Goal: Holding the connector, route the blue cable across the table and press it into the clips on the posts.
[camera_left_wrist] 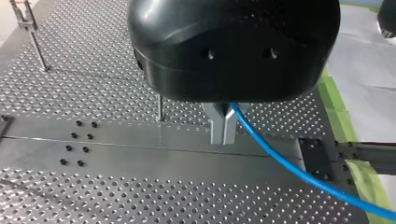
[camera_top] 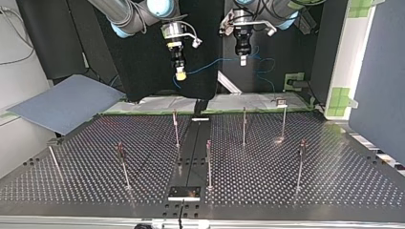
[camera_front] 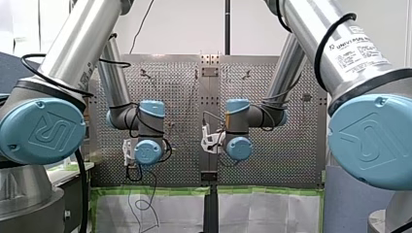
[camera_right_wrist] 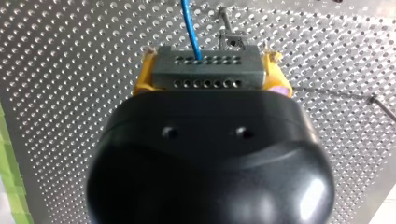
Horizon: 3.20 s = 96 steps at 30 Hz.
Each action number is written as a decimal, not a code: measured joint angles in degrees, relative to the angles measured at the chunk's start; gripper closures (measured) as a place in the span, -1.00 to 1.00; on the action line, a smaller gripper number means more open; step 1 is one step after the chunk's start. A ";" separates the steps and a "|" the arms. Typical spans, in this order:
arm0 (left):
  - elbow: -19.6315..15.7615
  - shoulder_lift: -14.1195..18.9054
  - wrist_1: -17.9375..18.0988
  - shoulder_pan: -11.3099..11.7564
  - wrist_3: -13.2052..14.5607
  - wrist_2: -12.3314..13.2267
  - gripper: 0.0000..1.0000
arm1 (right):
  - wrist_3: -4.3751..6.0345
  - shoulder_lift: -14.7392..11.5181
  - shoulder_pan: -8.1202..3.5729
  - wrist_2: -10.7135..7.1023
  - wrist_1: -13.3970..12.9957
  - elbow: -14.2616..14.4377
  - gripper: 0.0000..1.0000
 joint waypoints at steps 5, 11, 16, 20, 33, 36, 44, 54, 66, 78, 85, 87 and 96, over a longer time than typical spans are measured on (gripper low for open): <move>0.00 0.00 -0.24 0.01 0.00 0.00 1.00 | 0.00 0.00 0.00 0.00 0.00 -0.01 1.00; 0.00 0.00 -0.26 0.02 0.00 0.00 1.00 | 0.00 0.00 0.00 0.00 0.00 0.00 1.00; 0.00 0.00 -0.27 0.02 0.00 0.00 1.00 | 0.00 0.00 0.00 0.00 0.00 0.00 1.00; 0.00 0.00 -0.27 0.02 0.00 0.00 1.00 | 0.00 0.00 0.00 0.00 0.00 0.00 1.00; 0.00 0.00 -0.27 0.02 0.00 0.00 1.00 | 0.00 0.00 0.00 0.00 0.00 -0.01 1.00; 0.00 0.00 -0.27 0.02 0.00 0.00 1.00 | 0.00 0.00 0.00 0.00 0.00 -0.01 1.00; 0.64 -0.32 1.11 -0.46 0.55 -0.44 1.00 | -0.02 0.23 0.16 -0.17 0.25 -0.27 1.00; 0.95 3.92 -2.68 1.89 -2.51 2.13 1.00 | 3.56 -0.24 0.86 -0.79 4.76 -3.13 1.00; 2.77 10.10 -8.82 5.69 -0.16 5.85 1.00 | 4.67 -6.60 1.00 -6.92 11.21 -7.88 1.00; 6.95 16.07 -14.82 6.03 0.32 0.23 1.00 | 4.43 -11.96 1.11 -10.65 16.84 -13.36 1.00; 8.04 19.82 -18.57 6.69 0.64 -3.52 1.00 | 4.40 -12.44 1.53 -10.88 20.22 -14.62 1.00; 8.65 21.01 -19.73 6.92 -0.13 -4.70 1.00 | 4.39 -12.37 1.64 -10.89 21.33 -14.71 1.00; 10.52 25.91 -24.64 7.77 -2.18 -9.60 1.00 | 2.56 -9.93 2.80 -10.71 25.61 -17.25 1.00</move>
